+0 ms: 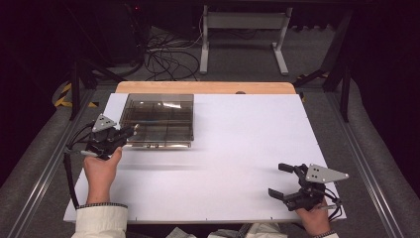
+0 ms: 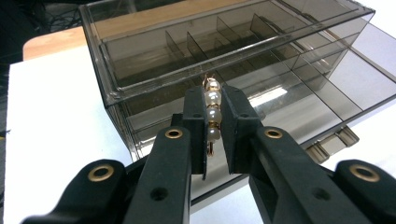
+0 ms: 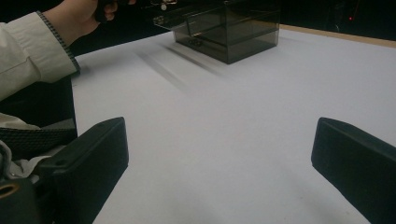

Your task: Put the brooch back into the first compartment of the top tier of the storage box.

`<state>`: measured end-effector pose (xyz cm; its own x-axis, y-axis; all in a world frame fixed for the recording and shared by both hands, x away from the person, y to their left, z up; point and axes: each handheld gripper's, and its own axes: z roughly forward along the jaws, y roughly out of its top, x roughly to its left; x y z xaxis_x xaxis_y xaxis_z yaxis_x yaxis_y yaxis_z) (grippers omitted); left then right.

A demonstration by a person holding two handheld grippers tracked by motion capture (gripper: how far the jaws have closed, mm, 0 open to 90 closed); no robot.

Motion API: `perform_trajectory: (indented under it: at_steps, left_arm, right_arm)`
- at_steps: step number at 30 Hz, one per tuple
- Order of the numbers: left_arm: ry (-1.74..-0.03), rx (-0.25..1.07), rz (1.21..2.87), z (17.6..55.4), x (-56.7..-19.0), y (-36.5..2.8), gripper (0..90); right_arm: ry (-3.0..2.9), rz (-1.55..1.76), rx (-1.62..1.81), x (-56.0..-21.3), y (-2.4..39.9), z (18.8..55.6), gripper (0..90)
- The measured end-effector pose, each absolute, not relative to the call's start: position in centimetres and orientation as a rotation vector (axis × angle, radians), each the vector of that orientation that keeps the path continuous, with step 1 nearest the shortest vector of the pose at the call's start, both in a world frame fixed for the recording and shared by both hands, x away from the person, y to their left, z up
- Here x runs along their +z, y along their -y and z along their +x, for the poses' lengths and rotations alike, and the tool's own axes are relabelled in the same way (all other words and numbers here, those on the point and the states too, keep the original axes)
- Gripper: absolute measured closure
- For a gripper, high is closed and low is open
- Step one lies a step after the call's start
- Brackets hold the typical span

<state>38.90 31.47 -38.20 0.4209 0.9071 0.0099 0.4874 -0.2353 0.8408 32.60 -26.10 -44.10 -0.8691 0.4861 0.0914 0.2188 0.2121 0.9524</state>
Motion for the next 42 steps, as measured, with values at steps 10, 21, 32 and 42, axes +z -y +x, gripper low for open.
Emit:
perform_trajectory:
  at_steps: [10,21,32,42]
  left_arm:
    - [-1.200,0.625,1.898,38.96,-38.43,-31.50,81.6]
    - [-1.208,0.611,1.920,39.17,-38.62,-31.40,81.5]
    - [-1.216,0.619,1.931,39.36,-38.81,-31.36,81.2]
    - [-1.219,0.648,1.892,39.25,-38.61,-31.26,59.2]
  right_arm:
    - [-2.259,0.671,1.713,-44.10,26.11,32.60,4.3]
    - [-2.258,0.670,1.714,-44.09,26.12,32.60,4.4]
    - [-2.257,0.672,1.716,-44.09,26.12,32.59,4.3]
    - [-2.261,0.671,1.716,-44.12,26.07,32.63,4.4]
